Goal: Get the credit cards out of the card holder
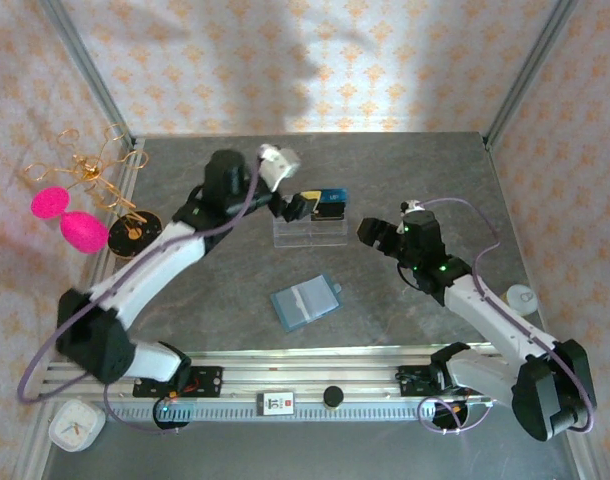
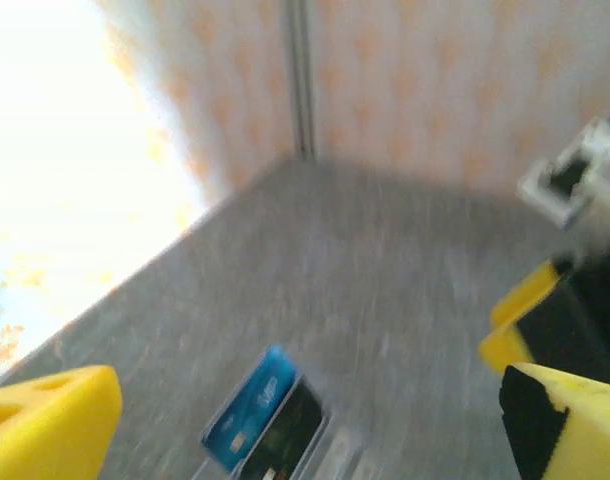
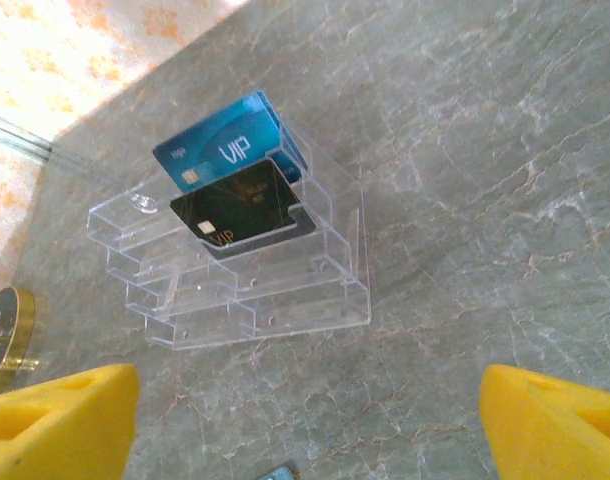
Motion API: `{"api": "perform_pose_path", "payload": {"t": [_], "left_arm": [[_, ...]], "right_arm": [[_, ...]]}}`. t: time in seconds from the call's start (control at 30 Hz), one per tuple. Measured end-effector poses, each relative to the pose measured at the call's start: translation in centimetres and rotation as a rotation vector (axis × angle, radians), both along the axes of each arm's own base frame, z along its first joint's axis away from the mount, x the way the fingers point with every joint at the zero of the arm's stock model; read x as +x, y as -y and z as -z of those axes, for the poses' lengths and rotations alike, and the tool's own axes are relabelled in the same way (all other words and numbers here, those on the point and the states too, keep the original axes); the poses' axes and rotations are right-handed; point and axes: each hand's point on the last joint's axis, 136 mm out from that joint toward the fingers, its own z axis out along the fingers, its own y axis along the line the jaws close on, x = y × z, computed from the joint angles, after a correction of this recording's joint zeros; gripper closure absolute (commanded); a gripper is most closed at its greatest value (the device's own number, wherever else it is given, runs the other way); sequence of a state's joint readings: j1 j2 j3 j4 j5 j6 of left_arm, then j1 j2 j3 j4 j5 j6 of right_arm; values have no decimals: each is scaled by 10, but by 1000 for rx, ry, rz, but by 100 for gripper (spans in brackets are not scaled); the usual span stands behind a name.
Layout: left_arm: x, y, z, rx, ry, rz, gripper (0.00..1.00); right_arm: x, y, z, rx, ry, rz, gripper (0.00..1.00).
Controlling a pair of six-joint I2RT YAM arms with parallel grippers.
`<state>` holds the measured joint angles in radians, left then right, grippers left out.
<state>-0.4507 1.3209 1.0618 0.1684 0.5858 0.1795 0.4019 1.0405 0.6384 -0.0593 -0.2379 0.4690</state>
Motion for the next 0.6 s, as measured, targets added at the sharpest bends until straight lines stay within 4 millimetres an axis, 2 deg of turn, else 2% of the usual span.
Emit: {"api": "perform_pose_path", "payload": {"t": [0.07,0.2,0.27,0.37,0.47,0.6], "left_arm": [[-11,-16,8,-111,-10,-77,1],[-19,-59,61,-232,-127,-310,1],[-20,-82,78,-248,-153,-436,1],[-20,-118,79,-264,-112,-616,1],[-12,-167,74,-271,-55,-832,1],[-1,-245,96,-194,-45,-1134,1]], "right_arm": [[1,6,-7,2,30,34,2],[2,24,-18,-4,86,129,0],[2,31,-22,1,108,175,0],[2,44,-22,21,118,260,0],[1,56,-12,25,102,334,0],[1,68,-3,-8,90,403,0]]}}
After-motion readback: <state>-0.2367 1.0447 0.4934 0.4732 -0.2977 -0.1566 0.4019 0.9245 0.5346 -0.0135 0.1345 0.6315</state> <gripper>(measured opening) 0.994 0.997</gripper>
